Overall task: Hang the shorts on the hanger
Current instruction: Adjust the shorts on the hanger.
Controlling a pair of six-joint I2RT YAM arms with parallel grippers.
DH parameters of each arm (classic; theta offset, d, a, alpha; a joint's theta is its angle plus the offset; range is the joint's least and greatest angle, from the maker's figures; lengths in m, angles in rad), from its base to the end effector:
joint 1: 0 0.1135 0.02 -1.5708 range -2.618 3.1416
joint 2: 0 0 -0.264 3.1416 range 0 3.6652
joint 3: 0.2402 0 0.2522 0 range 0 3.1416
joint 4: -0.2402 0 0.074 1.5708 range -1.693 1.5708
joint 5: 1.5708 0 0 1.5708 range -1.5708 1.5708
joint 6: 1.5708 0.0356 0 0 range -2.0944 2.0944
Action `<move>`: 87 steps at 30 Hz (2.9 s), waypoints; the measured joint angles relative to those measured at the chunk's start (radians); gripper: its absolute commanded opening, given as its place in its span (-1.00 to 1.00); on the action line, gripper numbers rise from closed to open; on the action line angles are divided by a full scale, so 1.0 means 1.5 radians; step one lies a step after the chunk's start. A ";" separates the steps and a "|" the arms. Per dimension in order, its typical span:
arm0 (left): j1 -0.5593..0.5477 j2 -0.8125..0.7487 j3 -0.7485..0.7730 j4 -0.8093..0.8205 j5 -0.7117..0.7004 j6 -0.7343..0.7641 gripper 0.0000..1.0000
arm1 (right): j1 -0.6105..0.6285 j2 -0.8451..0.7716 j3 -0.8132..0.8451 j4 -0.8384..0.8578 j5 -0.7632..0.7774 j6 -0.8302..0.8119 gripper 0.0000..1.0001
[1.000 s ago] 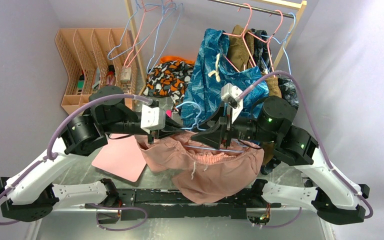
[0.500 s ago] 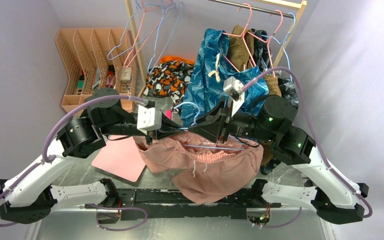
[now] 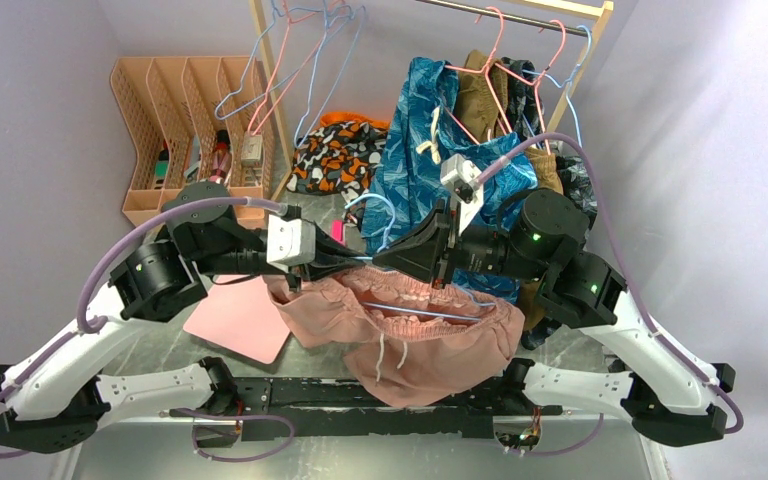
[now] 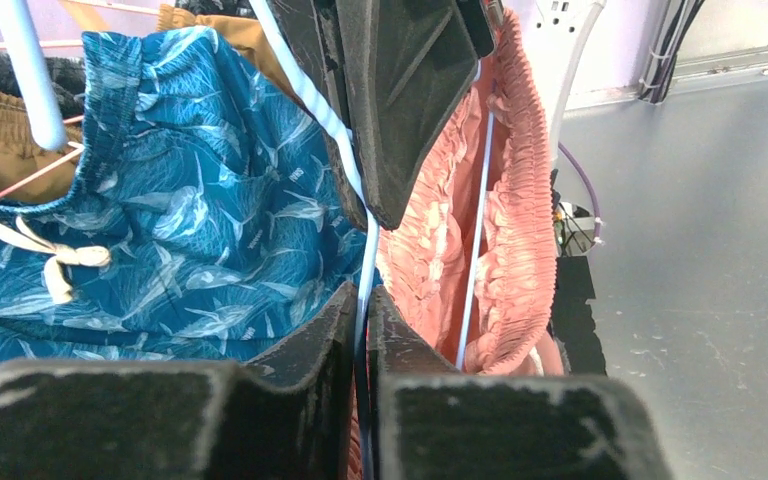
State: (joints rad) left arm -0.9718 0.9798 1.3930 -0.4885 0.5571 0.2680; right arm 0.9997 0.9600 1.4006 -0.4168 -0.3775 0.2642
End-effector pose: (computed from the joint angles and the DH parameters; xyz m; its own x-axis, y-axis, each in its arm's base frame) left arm 0.0843 -0.1569 0.4782 0.2235 0.0713 -0.9721 0.9739 0.0251 0.2257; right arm 0.0817 0.1515 0.4911 -0.2438 0.0696 -0.9673 -0.9506 0.1806 0.2526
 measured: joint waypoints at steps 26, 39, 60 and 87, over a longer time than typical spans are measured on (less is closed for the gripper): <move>0.000 -0.241 0.160 0.205 -0.119 -0.057 0.96 | -0.001 0.234 0.646 -0.247 0.105 -0.117 -1.00; 0.000 -0.145 -0.058 0.238 -0.240 -0.319 0.40 | -0.001 0.311 0.549 -0.287 0.282 -0.106 -1.00; 0.000 -0.032 -0.124 0.138 -0.473 -0.887 0.41 | -0.001 0.275 0.411 -0.266 0.371 -0.099 -1.00; 0.000 0.038 -0.140 0.096 -0.469 -0.936 -0.44 | -0.001 0.244 0.358 -0.234 0.354 -0.099 -1.00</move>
State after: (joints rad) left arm -0.9722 1.0367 1.1828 -0.3447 -0.1459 -1.1366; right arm 0.9977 1.3258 1.9381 -0.7673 0.1528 0.1154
